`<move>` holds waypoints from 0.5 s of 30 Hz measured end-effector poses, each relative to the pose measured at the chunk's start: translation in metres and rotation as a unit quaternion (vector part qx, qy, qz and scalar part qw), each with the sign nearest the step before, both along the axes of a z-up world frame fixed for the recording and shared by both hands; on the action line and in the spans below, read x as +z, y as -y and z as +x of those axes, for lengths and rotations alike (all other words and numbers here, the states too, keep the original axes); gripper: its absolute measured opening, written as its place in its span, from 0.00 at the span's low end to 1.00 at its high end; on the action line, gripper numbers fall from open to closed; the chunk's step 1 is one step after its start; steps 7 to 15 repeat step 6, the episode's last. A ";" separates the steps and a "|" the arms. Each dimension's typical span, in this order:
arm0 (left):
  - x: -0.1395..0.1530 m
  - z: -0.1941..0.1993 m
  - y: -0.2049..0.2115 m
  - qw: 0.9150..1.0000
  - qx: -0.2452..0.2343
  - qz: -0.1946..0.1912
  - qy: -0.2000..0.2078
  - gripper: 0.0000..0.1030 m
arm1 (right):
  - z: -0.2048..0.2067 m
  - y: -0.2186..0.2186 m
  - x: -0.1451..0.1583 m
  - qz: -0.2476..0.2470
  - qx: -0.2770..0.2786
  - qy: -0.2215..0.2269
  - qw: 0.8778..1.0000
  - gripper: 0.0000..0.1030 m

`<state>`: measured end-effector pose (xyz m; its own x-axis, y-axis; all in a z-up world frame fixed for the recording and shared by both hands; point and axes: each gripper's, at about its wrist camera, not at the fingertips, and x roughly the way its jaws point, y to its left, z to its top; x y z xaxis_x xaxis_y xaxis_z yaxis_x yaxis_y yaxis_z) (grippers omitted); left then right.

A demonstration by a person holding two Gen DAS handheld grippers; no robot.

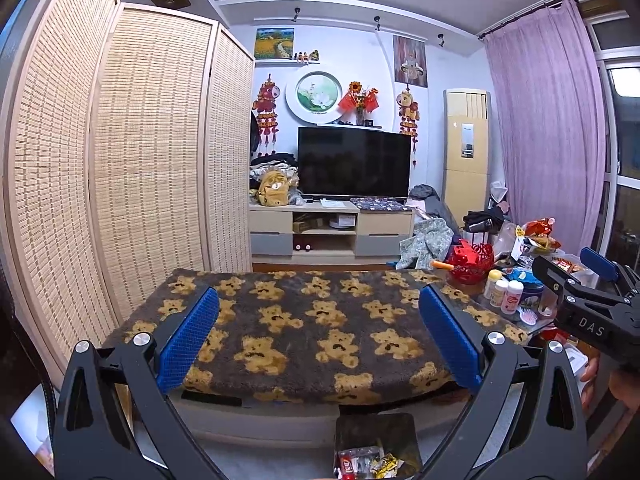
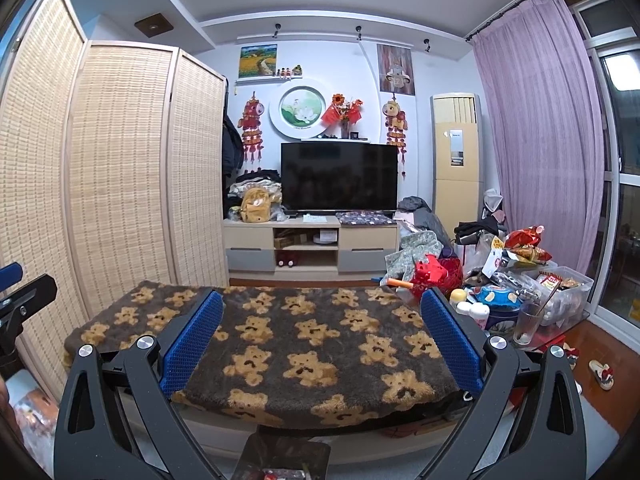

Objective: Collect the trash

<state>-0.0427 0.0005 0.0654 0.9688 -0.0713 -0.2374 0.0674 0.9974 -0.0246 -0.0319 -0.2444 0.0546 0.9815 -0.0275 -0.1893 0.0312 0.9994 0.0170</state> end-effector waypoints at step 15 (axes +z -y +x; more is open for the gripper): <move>0.003 -0.003 0.003 1.000 0.020 0.018 0.013 0.92 | 0.000 0.000 0.000 0.000 -0.001 -0.001 1.000 0.97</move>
